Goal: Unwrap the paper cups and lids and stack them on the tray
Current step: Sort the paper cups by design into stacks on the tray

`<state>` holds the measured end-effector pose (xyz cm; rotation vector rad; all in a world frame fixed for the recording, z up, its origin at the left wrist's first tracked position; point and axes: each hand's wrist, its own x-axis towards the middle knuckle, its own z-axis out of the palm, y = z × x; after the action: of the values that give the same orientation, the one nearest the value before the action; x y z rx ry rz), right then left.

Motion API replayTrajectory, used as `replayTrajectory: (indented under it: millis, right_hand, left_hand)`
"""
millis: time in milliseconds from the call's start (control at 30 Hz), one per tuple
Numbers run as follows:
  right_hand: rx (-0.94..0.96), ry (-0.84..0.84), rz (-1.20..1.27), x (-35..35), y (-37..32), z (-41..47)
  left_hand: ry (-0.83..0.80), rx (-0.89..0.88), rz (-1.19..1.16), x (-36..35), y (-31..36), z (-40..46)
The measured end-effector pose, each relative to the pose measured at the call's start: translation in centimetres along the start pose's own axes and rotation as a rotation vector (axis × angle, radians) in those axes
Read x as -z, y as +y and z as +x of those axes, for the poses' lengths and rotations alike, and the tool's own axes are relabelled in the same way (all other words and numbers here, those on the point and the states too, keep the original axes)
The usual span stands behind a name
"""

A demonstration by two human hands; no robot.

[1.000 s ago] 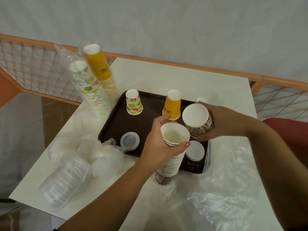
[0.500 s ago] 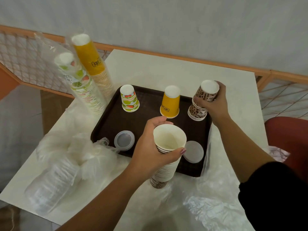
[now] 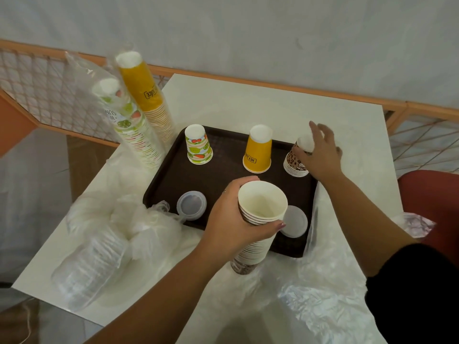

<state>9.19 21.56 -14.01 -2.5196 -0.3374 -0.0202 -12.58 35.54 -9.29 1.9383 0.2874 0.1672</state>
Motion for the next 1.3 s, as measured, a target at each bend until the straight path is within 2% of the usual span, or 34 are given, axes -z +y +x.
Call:
replayTrajectory:
  millis: [67, 133, 200, 267, 333, 400, 700, 833, 1000, 1067, 1133, 1200, 1300]
  right_hand:
    - [0.068, -0.034, 0.264, 2.4, -3.3, -1.8]
    - [0.150, -0.284, 0.409, 5.4, -6.7, -4.6]
    - [0.277, -0.553, 0.270, 7.7, -9.4, -7.7]
    - [0.405, -0.643, 0.029, 8.5, -10.7, -10.3]
    - [0.460, -0.608, -0.107, 8.0, -11.2, -11.9]
    - [0.446, -0.549, -0.128, 7.6, -11.3, -12.8]
    - [0.450, -0.349, -0.010, 9.6, -10.3, -12.2]
    - [0.431, -0.491, 0.121, 11.9, -8.2, -10.4]
    - [0.410, -0.676, 0.006, 11.0, -6.0, -9.1]
    - [0.304, -0.667, 0.202, 9.3, -5.4, -8.5]
    - [0.185, -0.524, 0.492, 7.4, -4.4, -7.1]
    - [0.083, -0.309, 0.705, 5.4, -2.8, -5.0]
    - [-0.050, -0.086, 0.857, 2.8, -0.7, -1.7]
  left_hand:
    - [0.002, 0.001, -0.014, -0.1, 0.0, 0.0]
    - [0.002, 0.011, -0.049, -0.2, 0.0, -0.2]
    - [0.010, 0.017, -0.103, -0.3, -0.2, -0.4]
    - [0.008, 0.019, -0.135, -0.4, -0.1, -0.5]
    - [-0.023, 0.061, -0.113, -0.6, 0.3, -0.4]
    - [-0.042, 0.092, -0.097, -0.7, 0.3, -0.3]
    - [-0.004, 0.054, -0.161, -0.7, 0.0, -0.6]
    - [-0.010, 0.066, -0.152, -0.5, 0.0, -0.4]
    - [-0.003, 0.063, -0.132, -0.6, -0.2, -0.3]
    - [-0.005, 0.076, -0.135, -0.6, -0.3, -0.1]
    - [-0.013, 0.085, -0.131, -0.6, -0.2, 0.0]
    - [-0.019, 0.080, -0.115, -0.6, -0.3, 0.0]
    - [-0.027, 0.080, -0.097, -0.6, -0.3, 0.1]
